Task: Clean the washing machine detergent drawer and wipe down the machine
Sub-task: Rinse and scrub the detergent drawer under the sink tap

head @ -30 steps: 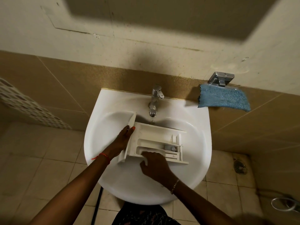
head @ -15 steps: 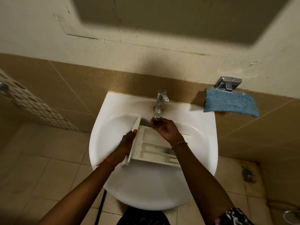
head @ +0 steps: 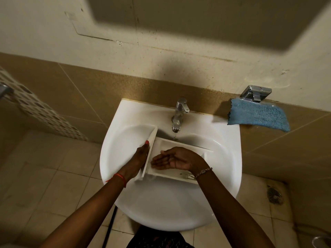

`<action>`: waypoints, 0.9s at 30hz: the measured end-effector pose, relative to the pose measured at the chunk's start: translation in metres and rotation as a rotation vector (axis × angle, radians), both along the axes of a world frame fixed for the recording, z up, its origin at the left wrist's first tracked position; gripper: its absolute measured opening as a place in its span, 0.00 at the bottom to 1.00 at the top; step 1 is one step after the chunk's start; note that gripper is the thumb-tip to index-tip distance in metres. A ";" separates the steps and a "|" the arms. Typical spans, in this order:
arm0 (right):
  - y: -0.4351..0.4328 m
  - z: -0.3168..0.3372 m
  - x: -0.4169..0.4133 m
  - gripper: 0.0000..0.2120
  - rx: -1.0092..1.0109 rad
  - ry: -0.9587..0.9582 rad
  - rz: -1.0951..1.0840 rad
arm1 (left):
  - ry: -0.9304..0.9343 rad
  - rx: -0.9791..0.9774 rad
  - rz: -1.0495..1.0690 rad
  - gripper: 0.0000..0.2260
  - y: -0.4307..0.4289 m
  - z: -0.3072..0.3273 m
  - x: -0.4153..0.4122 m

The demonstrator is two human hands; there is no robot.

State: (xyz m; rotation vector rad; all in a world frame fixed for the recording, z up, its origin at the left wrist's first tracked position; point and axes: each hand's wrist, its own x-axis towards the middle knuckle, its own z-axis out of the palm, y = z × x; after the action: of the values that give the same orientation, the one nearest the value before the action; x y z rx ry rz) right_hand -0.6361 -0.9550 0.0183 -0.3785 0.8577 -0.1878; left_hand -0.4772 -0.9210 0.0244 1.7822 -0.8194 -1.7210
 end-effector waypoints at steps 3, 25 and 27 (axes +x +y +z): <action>-0.013 -0.002 -0.009 0.19 0.033 0.013 -0.235 | -0.001 -0.018 -0.015 0.26 -0.002 -0.002 -0.001; 0.039 -0.042 0.050 0.25 -1.400 0.763 0.156 | -0.003 0.057 0.145 0.26 -0.006 -0.027 -0.001; 0.042 -0.050 0.049 0.27 -1.506 0.840 0.231 | -0.006 0.056 0.126 0.26 -0.006 -0.025 -0.002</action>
State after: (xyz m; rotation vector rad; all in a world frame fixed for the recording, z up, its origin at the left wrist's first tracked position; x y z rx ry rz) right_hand -0.5876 -0.9128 -0.0317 -2.0618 1.3618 -0.4596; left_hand -0.4794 -0.9271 -0.0008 1.8358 -0.6530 -1.6724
